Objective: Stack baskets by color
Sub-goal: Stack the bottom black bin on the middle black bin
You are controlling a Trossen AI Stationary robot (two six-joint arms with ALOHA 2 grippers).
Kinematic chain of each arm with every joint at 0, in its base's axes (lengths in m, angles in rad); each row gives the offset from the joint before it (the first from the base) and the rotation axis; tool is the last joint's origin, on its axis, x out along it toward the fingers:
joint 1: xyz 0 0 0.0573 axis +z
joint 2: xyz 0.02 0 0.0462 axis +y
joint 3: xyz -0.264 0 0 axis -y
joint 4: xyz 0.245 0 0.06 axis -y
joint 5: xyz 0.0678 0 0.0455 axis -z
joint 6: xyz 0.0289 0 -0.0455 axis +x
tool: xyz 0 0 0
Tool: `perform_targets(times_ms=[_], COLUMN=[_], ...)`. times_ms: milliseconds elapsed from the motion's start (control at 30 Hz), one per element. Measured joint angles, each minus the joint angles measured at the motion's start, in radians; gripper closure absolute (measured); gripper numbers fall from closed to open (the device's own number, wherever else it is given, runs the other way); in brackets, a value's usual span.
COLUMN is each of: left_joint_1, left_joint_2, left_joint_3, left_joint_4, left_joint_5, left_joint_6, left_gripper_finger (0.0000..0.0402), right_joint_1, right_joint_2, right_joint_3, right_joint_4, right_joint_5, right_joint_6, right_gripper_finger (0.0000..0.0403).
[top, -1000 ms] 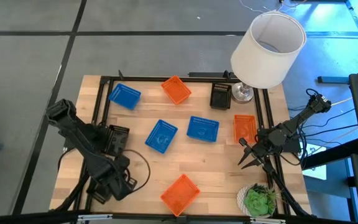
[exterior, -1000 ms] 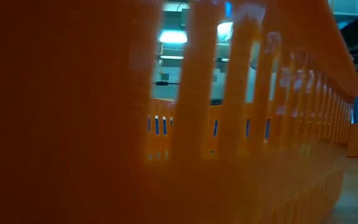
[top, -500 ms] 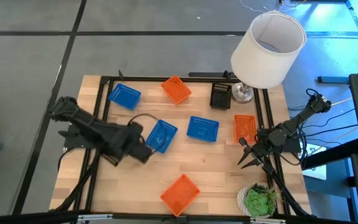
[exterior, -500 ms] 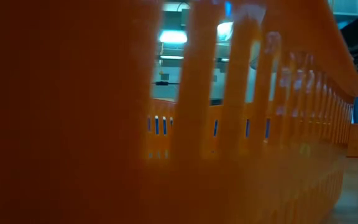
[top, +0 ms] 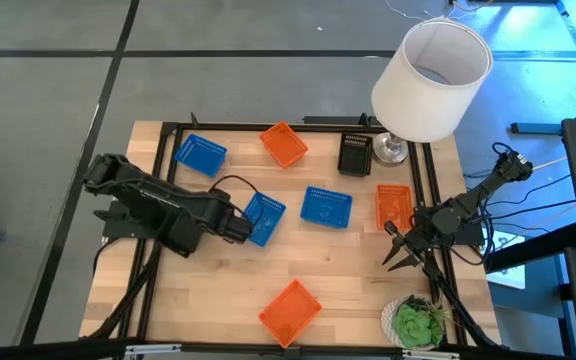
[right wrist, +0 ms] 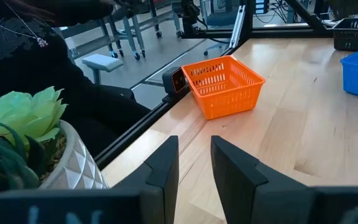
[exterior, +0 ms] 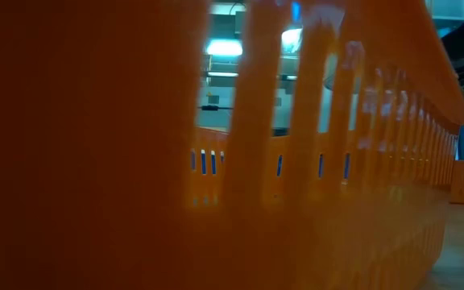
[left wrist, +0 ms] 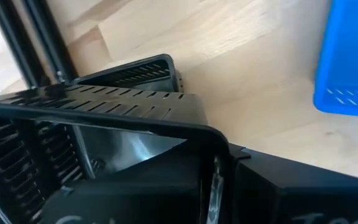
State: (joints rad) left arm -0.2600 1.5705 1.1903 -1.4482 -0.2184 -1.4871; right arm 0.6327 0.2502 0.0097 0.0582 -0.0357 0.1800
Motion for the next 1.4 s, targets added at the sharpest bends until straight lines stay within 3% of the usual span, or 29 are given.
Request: perform_targets(times_ms=[467,700,967,1400], left_joint_1=[0.033,0.053,0.053,0.066], left_joint_2=[0.0,0.0,0.0,0.0], left_joint_3=[-0.112,-0.187,-0.205,-0.205], left_joint_4=[0.055,0.137,0.343,0.452], left_joint_5=[-0.03,0.031,0.083,0.089], left_joint_6=[-0.026,-0.054,-0.019,0.159], left_gripper_finger=[0.0401,0.0401,0.0401,0.0401], right_joint_1=[0.0,0.0,0.0,0.0], right_joint_2=[0.0,0.0,0.0,0.0], right_joint_3=[0.0,0.0,0.0,0.0], right_joint_4=[0.002,0.002,0.002,0.002], right_joint_5=[0.0,0.0,0.0,-0.001], right_joint_6=[0.0,-0.001,-0.001,-0.001], right_gripper_finger=[0.0309,0.0309,0.0309,0.0309])
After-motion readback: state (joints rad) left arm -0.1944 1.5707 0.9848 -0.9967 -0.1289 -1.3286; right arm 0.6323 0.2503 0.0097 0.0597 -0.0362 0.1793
